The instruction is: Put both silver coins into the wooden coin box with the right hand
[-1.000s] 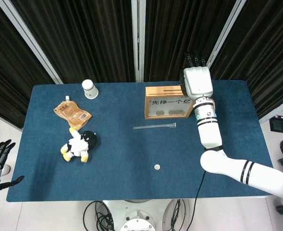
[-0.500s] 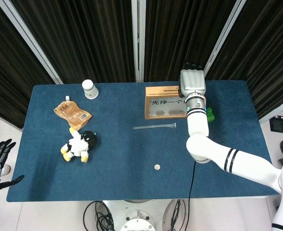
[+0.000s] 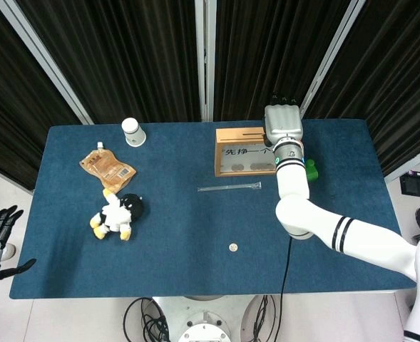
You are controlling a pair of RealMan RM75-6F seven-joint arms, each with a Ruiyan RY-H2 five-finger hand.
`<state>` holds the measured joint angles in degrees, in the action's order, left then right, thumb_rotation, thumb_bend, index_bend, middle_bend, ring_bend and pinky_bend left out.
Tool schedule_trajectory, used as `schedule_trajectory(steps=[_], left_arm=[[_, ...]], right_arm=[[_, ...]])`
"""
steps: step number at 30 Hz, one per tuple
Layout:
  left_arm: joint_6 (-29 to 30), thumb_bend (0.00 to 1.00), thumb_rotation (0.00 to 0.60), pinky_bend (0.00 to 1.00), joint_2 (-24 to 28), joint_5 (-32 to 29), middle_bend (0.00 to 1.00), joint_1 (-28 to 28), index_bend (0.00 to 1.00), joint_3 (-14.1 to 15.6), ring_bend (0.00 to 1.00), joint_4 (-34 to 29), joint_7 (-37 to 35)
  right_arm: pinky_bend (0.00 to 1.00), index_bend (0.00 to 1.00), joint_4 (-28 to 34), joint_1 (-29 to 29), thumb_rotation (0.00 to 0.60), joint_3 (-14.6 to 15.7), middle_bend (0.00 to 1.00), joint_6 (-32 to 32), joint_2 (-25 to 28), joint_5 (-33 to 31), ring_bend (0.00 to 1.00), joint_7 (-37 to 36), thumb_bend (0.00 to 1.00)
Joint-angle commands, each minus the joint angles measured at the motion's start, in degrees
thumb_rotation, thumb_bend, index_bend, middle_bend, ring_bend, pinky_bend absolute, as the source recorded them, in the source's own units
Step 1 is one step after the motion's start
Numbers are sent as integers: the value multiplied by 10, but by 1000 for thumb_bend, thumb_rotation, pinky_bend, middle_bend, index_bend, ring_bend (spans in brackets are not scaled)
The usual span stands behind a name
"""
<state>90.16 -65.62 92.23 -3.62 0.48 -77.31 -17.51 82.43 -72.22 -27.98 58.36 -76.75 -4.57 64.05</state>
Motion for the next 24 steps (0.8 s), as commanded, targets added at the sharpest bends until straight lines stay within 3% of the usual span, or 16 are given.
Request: schedule_trajectory(steps=[1,19,21,24], left_arm=[[0,85,600,0,1,-1,11,0,64,0,0,0,-1],[-7,84,600,0,4,-6,11,-1,64,0,0,3,-5],[-7,84,600,0,4,-5,11,-1,64,0,0,3,-5],[-7,84,600,0,4,-6,11,-1,64,0,0,2,-4]], right_arm=[[0,818,-3,-4,600,4,48,-1,-3,0,0,-5,372],[0,804,-27,-23,600,31,48,-4,-16,0,0,-18,372],[0,726,-26,-24,600,32,41,-7,-15,-4,0,-18,372],[0,467,-23,-23,600,33,23,-13,-11,-5,0,-22,370]])
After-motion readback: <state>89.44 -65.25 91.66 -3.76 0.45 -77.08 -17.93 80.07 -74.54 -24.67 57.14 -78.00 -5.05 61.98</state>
